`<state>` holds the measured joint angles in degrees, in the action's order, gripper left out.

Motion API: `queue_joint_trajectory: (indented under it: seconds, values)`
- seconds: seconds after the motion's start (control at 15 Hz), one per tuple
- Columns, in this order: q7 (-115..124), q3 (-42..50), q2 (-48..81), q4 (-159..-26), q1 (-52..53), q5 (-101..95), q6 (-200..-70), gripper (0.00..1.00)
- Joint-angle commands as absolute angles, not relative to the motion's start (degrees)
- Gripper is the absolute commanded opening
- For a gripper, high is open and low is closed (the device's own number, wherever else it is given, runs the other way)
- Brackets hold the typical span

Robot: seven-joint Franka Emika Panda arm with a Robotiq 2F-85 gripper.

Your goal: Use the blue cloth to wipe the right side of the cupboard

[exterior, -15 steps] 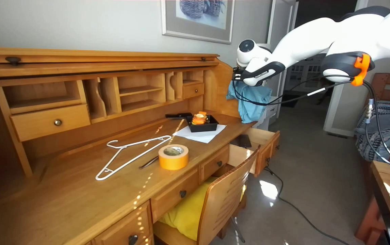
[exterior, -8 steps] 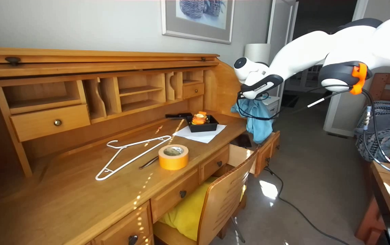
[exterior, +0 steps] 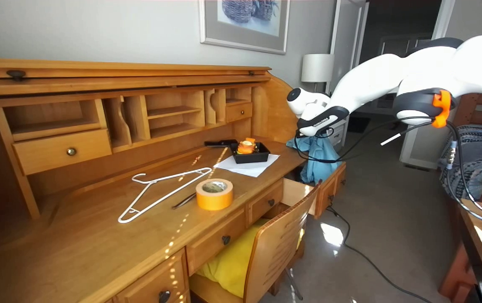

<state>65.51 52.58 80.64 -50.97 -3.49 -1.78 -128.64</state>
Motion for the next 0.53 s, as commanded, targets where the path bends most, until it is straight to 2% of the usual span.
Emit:
queue_joint_trajectory:
  seconds: [0.0, 0.47]
  values:
    - [68.6, 54.1, 80.9, -44.6, -5.7, -1.3, -128.9, 0.01]
    - [76.7, 58.3, 79.0, -38.7, -6.8, -1.3, -134.3, 0.01]
